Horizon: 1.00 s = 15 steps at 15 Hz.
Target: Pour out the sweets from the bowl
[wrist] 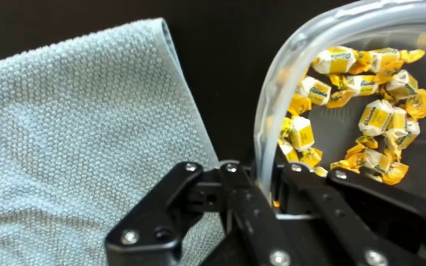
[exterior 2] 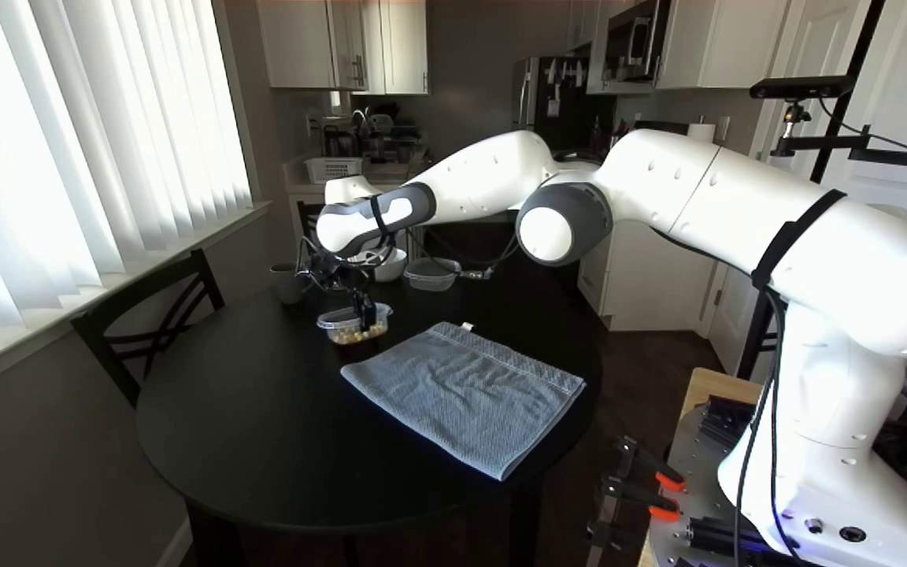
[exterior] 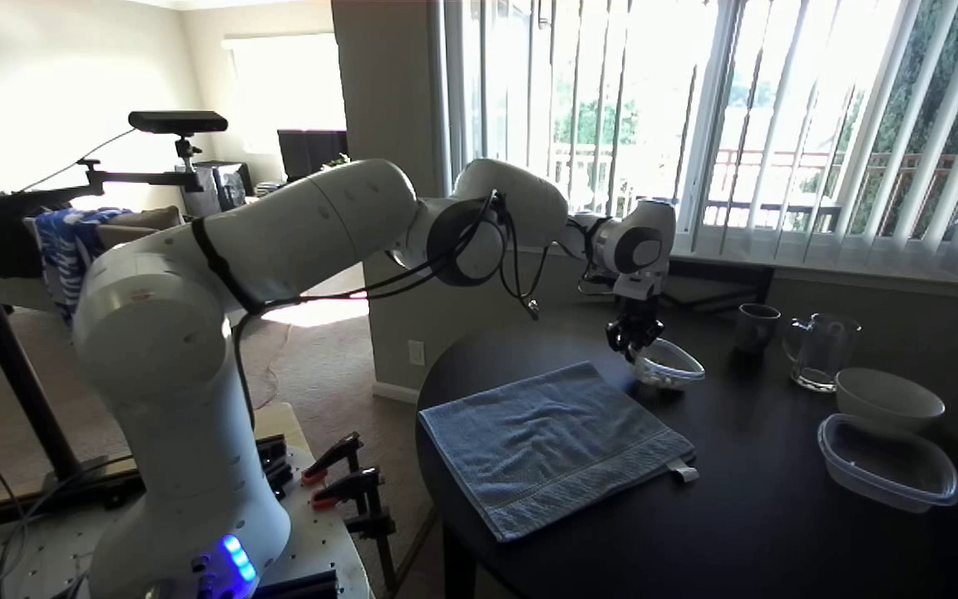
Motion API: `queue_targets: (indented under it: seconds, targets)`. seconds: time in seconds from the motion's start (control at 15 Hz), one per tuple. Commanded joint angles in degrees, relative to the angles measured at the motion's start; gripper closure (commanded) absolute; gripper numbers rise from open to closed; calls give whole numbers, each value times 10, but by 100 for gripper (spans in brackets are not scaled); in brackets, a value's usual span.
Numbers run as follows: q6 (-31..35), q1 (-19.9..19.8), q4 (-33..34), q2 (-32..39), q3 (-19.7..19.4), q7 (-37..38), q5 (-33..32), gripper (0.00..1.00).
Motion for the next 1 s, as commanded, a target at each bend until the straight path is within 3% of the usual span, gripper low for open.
queue_targets:
  seconds: [0.0,0.27,0.53,0.8,0.93]
  targets:
    - [-79,10,-53,-48,-32,26,-24,99]
    - [-133,42,-123,-102,-78,27,-68,99]
    - [-161,83,-216,-159,-101,13,-107,99]
    - [-193,116,-313,-211,-112,14,-133,99]
    - [-197,109,-362,-239,-83,21,-165,99]
